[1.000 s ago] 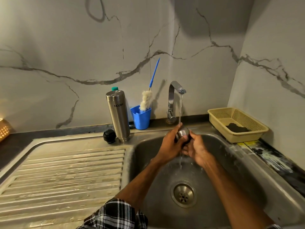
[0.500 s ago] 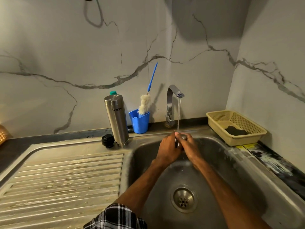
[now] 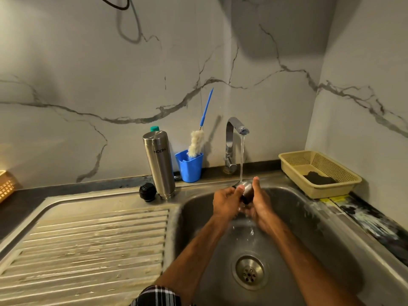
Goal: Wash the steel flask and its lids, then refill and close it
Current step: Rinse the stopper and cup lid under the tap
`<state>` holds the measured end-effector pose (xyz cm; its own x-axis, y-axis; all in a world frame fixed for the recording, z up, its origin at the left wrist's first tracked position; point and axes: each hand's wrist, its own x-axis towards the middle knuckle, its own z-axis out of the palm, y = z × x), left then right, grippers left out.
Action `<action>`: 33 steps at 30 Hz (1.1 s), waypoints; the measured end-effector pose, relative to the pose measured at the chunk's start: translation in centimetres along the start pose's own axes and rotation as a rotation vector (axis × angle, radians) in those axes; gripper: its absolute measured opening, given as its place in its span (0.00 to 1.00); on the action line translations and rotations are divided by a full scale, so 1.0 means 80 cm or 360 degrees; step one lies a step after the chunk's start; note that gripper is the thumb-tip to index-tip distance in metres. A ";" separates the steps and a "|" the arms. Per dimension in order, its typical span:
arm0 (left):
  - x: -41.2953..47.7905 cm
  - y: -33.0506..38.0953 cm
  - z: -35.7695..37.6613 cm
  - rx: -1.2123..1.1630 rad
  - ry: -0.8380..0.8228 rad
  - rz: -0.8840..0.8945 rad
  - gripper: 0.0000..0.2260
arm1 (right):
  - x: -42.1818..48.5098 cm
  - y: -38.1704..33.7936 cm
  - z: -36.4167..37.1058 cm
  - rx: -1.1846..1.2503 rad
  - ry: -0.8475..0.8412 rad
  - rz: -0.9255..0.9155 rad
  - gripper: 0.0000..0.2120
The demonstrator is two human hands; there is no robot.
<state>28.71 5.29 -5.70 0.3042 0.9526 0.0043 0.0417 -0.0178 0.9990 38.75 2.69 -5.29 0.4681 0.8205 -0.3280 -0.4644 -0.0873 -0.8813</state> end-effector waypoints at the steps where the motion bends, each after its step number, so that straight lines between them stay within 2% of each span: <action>1: 0.002 0.001 0.001 -0.0048 0.0032 -0.0022 0.12 | -0.001 0.002 0.001 -0.0075 0.0002 -0.0005 0.28; 6: 0.022 -0.001 0.003 0.0254 0.0184 0.0035 0.09 | -0.006 0.006 0.009 -0.0912 0.0047 -0.0464 0.20; 9: 0.031 0.004 0.000 0.0286 0.0080 0.0051 0.07 | -0.005 0.003 0.012 -0.1125 0.0068 -0.0569 0.26; 12: 0.030 0.018 -0.005 0.0504 -0.0178 0.0315 0.10 | -0.006 -0.002 0.004 -0.0755 -0.0012 -0.0510 0.23; 15: 0.029 0.017 -0.005 0.0822 -0.0383 0.0601 0.11 | -0.012 -0.007 -0.004 -0.0125 -0.0152 -0.0226 0.14; 18: 0.029 0.014 -0.001 0.1195 -0.0447 0.0798 0.14 | -0.011 -0.009 -0.013 0.0354 -0.0144 -0.0006 0.14; 21: 0.021 0.025 -0.001 0.1534 -0.0428 0.1003 0.13 | -0.009 -0.013 -0.018 0.0678 -0.0137 0.0104 0.17; 24: 0.019 0.030 -0.004 0.1706 -0.0397 0.1126 0.12 | -0.008 -0.010 -0.017 0.0687 -0.0190 0.0143 0.18; 33: 0.019 0.023 -0.023 0.1915 -0.0295 0.1157 0.11 | -0.005 -0.004 -0.017 0.0477 -0.0322 0.0208 0.17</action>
<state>27.51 7.26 -3.79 0.7231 0.5680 0.3930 0.5685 -0.8126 0.1286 39.73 1.60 -5.30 0.2464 0.9110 -0.3308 -0.7237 -0.0541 -0.6880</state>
